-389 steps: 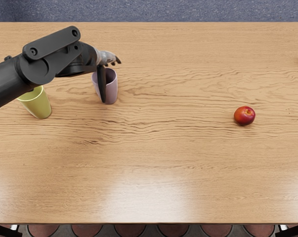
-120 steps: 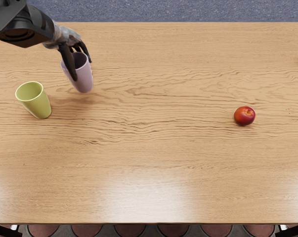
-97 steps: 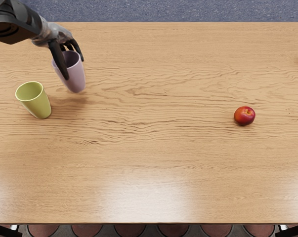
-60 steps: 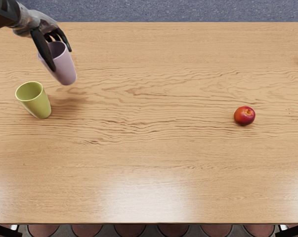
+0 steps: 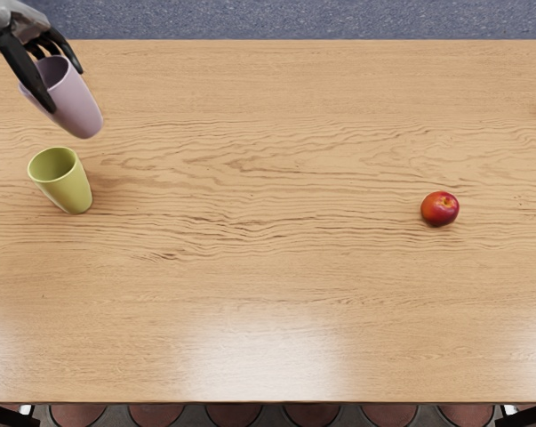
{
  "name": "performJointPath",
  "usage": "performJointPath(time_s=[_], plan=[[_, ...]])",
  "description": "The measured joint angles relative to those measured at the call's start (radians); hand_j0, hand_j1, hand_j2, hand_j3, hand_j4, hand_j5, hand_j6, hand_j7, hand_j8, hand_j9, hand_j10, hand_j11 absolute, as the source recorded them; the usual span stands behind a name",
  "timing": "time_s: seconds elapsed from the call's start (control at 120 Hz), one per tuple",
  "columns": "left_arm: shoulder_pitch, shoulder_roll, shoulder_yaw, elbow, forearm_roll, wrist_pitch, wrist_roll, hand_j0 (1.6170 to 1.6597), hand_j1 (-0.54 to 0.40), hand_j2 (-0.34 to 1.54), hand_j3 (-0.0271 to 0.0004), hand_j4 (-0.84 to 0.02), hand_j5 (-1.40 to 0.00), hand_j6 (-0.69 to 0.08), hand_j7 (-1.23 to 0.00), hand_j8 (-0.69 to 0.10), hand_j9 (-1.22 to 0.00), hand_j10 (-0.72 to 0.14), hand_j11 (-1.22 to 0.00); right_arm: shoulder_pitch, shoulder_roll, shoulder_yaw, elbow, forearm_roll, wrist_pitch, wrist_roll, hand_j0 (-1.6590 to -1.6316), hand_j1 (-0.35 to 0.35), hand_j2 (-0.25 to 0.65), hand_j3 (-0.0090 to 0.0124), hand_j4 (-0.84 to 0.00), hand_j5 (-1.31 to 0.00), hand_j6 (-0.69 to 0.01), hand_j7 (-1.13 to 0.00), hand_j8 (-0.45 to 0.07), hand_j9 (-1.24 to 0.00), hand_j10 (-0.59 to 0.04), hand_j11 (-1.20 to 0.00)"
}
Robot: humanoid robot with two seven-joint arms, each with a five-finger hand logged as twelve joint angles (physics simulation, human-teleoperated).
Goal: Pick up cup and place in cup with left hand
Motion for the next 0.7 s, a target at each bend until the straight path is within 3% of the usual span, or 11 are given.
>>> performJointPath(time_s=[0.183,0.358,0.7], plan=[[0.003,0.052,0.0,-0.025,-0.001,-0.002,0.0,1.6529,-0.12,0.15,0.0,-0.443,-0.79,-0.217,-0.76,-0.205,-0.76,-0.367,-0.75,0.001,0.0,-0.001,0.0,0.0,0.0,0.0,-1.6581,-0.312,-0.006,0.0,-0.031,-0.04,-0.031,-0.04,-0.031,-0.04,-0.031,-0.04],[-0.001,0.097,0.02,-0.065,-0.036,-0.001,0.0,1.6546,-0.16,0.35,0.0,-0.479,-0.79,-0.248,-0.76,-0.241,-0.76,-0.395,-0.75,0.002,0.0,0.0,0.0,0.0,0.0,0.0,-1.6581,-0.312,-0.006,0.0,-0.031,-0.04,-0.031,-0.04,-0.031,-0.04,-0.031,-0.04],[0.003,0.171,0.043,-0.126,-0.071,0.002,0.0,1.6557,-0.164,0.45,0.0,-0.516,-0.77,-0.293,-0.76,-0.263,-0.77,-0.429,-0.76,0.006,0.0,0.001,0.0,0.001,0.001,0.0,-1.6581,-0.312,-0.006,0.0,-0.031,-0.04,-0.031,-0.04,-0.031,-0.04,-0.031,-0.04]])
